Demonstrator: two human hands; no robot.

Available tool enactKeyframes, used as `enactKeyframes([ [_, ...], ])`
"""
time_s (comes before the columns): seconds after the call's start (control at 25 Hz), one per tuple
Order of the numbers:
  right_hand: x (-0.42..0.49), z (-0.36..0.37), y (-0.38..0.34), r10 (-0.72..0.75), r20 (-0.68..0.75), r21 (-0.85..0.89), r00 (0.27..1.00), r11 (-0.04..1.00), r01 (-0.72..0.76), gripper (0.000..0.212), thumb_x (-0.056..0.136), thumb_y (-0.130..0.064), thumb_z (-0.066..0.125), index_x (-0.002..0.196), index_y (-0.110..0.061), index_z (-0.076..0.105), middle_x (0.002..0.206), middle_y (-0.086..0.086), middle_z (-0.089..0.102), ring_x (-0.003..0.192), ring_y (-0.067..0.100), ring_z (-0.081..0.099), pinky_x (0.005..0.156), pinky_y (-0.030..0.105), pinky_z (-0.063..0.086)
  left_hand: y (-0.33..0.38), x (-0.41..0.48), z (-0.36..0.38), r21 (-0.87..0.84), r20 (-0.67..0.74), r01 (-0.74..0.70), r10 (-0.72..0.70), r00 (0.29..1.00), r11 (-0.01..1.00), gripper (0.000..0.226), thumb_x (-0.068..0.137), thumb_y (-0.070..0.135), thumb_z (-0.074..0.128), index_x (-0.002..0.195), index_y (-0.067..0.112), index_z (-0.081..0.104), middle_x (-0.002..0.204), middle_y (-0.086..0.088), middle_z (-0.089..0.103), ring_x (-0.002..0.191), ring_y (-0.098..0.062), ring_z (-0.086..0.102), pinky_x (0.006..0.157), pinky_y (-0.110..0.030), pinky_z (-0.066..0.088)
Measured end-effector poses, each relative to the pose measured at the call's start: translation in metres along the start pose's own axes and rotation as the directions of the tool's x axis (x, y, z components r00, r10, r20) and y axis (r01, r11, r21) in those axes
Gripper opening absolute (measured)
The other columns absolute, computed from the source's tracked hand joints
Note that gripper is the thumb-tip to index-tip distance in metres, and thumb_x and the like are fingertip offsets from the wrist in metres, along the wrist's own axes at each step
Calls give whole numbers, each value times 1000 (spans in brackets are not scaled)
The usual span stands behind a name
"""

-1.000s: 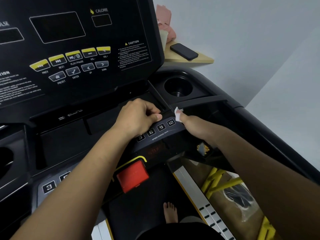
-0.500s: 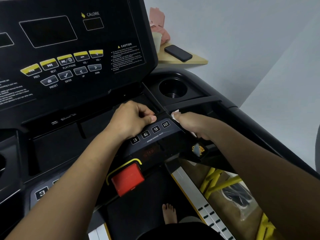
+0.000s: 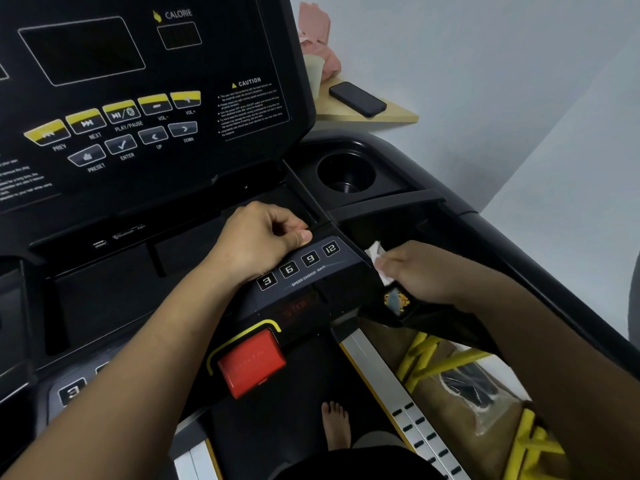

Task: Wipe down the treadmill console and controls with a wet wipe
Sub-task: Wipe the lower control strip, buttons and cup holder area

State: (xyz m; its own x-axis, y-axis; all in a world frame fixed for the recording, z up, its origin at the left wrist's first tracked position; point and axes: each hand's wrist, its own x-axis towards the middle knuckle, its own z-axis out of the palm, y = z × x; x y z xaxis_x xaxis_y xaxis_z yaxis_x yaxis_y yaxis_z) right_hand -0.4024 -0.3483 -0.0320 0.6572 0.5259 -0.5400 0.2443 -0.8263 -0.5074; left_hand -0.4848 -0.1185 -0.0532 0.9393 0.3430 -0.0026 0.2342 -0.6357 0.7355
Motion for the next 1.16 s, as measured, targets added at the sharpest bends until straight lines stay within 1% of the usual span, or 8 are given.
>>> enactKeyframes([
  [0.04, -10, 3, -3, -50, -36, -101, 998, 994, 46, 37, 106, -37, 33, 87, -18, 58, 70, -2, 50, 60, 7, 46, 59, 21, 34, -1, 1, 0, -3, 2, 1, -1, 1000, 1000, 9, 82, 35, 76, 75, 37, 71, 76, 16, 70, 81, 2, 64, 76, -19, 44],
  [0.12, -14, 24, -12, -134, -157, -212, 978, 972, 99, 39, 106, -37, 30, 118, -11, 57, 84, 0, 59, 71, 9, 56, 61, 21, 41, -1, 2, 1, -13, 4, 6, -6, 1000, 1000, 9, 82, 35, 77, 75, 37, 71, 76, 16, 70, 81, 2, 64, 77, -20, 44],
  [0.24, -1, 66, -31, -209, -384, -316, 899, 945, 85, 61, 103, -42, 32, 150, -6, 21, 127, 11, 53, 107, 23, 55, 84, 33, 47, -2, 2, 1, -7, -5, -5, 5, 1000, 1000, 8, 81, 34, 77, 75, 36, 72, 76, 15, 70, 80, 2, 64, 76, -20, 45],
  [0.56, 7, 56, -20, -410, -370, -301, 834, 902, 310, 62, 102, -48, 28, 151, -11, 24, 141, 3, 47, 114, 16, 55, 87, 28, 48, -1, 0, 1, -36, -9, -9, 8, 1000, 999, 9, 82, 32, 77, 78, 38, 72, 82, 19, 71, 86, 4, 64, 83, -22, 46],
  [0.68, -16, 69, 12, -438, -463, -247, 771, 899, 362, 53, 99, -42, 34, 145, -17, 46, 152, -1, 43, 129, 11, 48, 103, 25, 43, -2, -1, 1, -35, -7, -2, 2, 1000, 999, 8, 82, 32, 77, 77, 37, 73, 77, 16, 70, 81, 2, 65, 80, -21, 47],
  [0.8, -16, 69, 38, -382, -635, -121, 672, 908, 402, 29, 95, -18, 60, 122, -14, 68, 128, -3, 64, 111, 1, 58, 98, 17, 47, -2, -1, 1, -43, -8, -1, 1, 1000, 999, 6, 82, 32, 77, 78, 34, 74, 75, 15, 70, 79, 1, 64, 77, -20, 46],
  [1.0, -19, 43, 49, -288, -456, -112, 842, 957, 267, 40, 88, -16, 71, 127, -20, 65, 97, -8, 73, 71, -2, 63, 69, 2, 48, -1, -1, 1, -30, -8, 5, -5, 1000, 1000, 4, 83, 33, 76, 80, 31, 75, 75, 14, 70, 79, 1, 65, 76, -18, 46],
  [1.16, -9, 29, 44, -287, -352, 59, 891, 943, 327, 50, 83, -26, 75, 131, -26, 61, 107, -22, 65, 92, -18, 60, 82, 7, 50, 0, -1, 0, -37, -12, 9, -9, 1000, 999, 3, 82, 33, 76, 82, 30, 76, 77, 14, 70, 80, 1, 65, 76, -16, 46],
])
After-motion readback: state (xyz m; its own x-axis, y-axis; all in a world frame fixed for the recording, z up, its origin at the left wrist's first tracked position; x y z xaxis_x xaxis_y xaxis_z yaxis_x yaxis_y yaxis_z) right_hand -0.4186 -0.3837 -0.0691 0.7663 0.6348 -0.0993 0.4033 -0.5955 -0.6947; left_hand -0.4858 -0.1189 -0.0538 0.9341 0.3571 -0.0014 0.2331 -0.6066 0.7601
